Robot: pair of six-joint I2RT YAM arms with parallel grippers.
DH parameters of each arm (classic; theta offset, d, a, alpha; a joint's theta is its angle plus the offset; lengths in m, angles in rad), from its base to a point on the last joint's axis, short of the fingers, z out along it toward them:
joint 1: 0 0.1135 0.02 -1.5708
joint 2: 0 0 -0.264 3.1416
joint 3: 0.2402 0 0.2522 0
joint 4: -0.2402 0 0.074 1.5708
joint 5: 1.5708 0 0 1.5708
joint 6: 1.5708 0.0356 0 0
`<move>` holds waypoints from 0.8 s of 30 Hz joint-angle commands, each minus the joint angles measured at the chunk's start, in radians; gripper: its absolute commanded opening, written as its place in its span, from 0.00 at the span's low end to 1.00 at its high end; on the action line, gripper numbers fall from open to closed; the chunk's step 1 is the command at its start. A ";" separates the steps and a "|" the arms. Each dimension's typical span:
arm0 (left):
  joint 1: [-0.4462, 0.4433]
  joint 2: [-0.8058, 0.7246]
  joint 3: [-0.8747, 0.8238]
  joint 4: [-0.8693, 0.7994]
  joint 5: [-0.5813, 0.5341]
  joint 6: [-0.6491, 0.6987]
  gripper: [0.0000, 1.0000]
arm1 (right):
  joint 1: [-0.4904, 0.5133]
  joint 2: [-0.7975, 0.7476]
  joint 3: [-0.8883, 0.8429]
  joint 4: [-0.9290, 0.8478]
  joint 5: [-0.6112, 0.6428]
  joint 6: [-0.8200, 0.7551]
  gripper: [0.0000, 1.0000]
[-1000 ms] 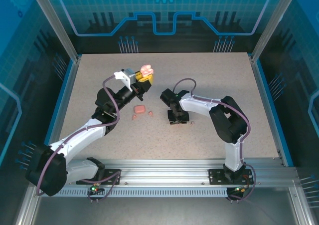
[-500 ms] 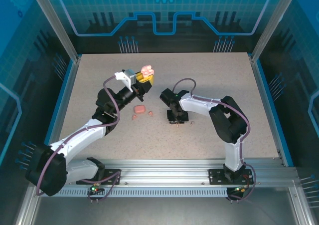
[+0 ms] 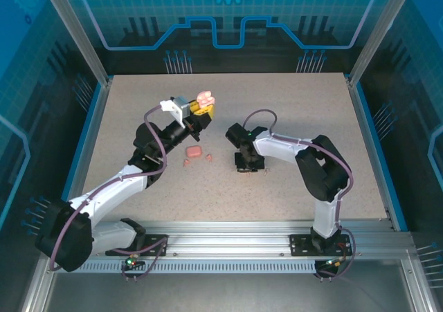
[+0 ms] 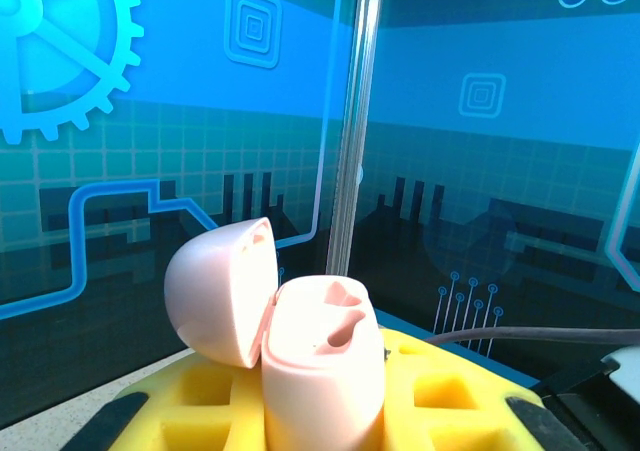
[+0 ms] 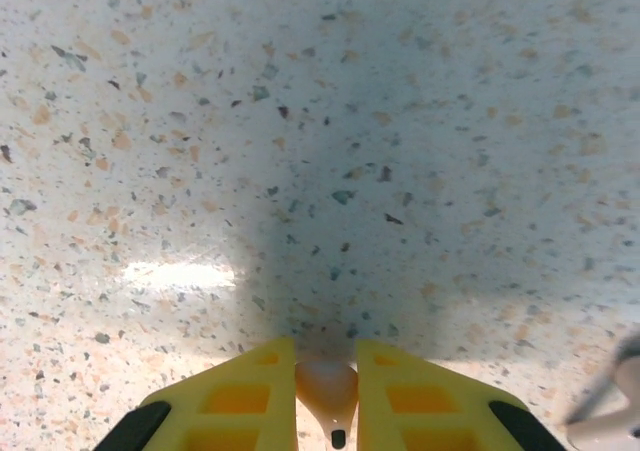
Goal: Insert wireless bluetooth earbuds into charging case
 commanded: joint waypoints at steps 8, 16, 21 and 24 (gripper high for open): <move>-0.012 0.012 0.013 0.040 0.032 0.061 0.00 | -0.034 -0.307 0.019 -0.016 0.053 -0.026 0.17; -0.024 0.050 0.025 0.068 0.089 0.097 0.00 | -0.092 -0.511 0.197 -0.044 0.080 -0.132 0.17; -0.039 0.092 0.042 0.086 0.103 0.098 0.00 | -0.111 -0.565 0.339 0.000 0.071 -0.221 0.18; -0.057 0.113 0.060 0.085 0.110 0.116 0.00 | -0.111 -0.576 0.391 0.055 0.035 -0.264 0.18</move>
